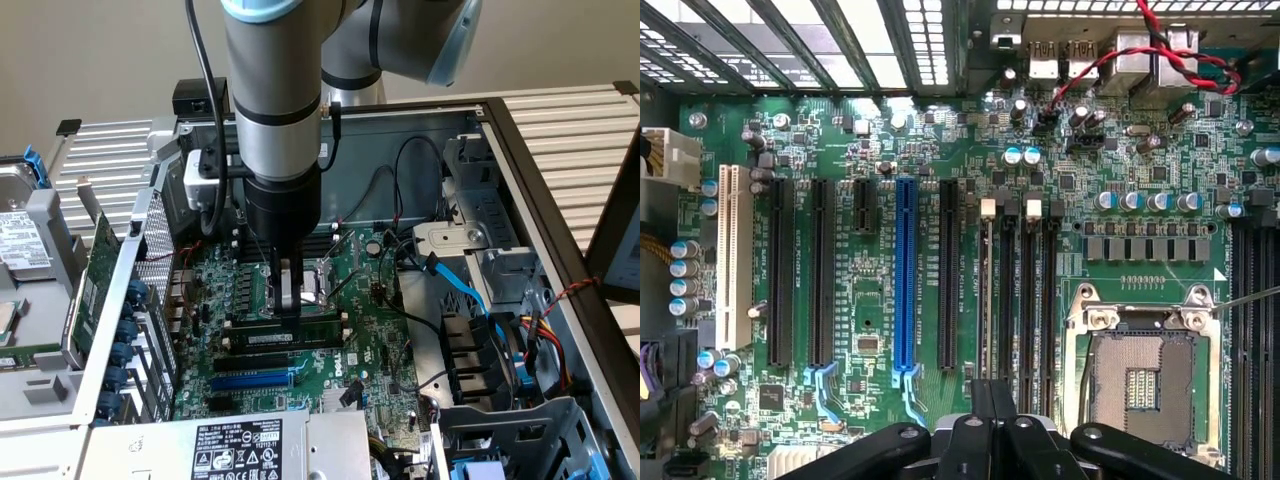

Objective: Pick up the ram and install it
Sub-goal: 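Press down the ram until it locks into place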

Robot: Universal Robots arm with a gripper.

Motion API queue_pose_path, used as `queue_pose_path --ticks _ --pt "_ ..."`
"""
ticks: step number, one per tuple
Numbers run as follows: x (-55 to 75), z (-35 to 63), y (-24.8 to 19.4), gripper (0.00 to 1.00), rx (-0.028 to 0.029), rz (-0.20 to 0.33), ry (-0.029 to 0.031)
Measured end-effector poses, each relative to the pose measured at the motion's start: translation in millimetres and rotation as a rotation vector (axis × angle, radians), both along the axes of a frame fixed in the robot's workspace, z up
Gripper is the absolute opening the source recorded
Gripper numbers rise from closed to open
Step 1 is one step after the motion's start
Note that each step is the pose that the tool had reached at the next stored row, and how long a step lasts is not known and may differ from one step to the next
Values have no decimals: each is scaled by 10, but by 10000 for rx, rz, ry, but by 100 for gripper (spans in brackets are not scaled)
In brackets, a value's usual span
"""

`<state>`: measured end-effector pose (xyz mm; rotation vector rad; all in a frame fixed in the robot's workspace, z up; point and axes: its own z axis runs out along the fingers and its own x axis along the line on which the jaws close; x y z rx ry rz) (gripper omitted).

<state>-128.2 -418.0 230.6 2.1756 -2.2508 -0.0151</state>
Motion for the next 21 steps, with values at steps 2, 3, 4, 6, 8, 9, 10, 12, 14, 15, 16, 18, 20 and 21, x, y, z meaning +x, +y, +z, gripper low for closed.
queue_pose_path --ticks 2,3,4,6,8,9,10,12,14,15,16,18,20,21 --pt "-2 0 -4 11 22 0 0" --pt "-4 0 -5 11 32 1 0" --pt "-4 0 -7 11 44 1 0" --pt "-6 -1 -10 11 61 1 -1" --pt "-7 -1 -16 11 71 2 0" --pt "-8 -2 -19 11 76 1 -1" --pt "-8 -2 -21 11 79 1 0" --pt "-10 -4 -21 11 92 1 0" --pt "-11 -9 -23 11 112 1 0" --pt "-12 -12 -23 11 122 2 1" --pt "-13 -15 -23 11 130 3 1" --pt "-15 -22 -25 11 142 2 3" --pt "-17 -31 -25 11 162 1 1" --pt "-18 -33 -26 11 169 0 -2"
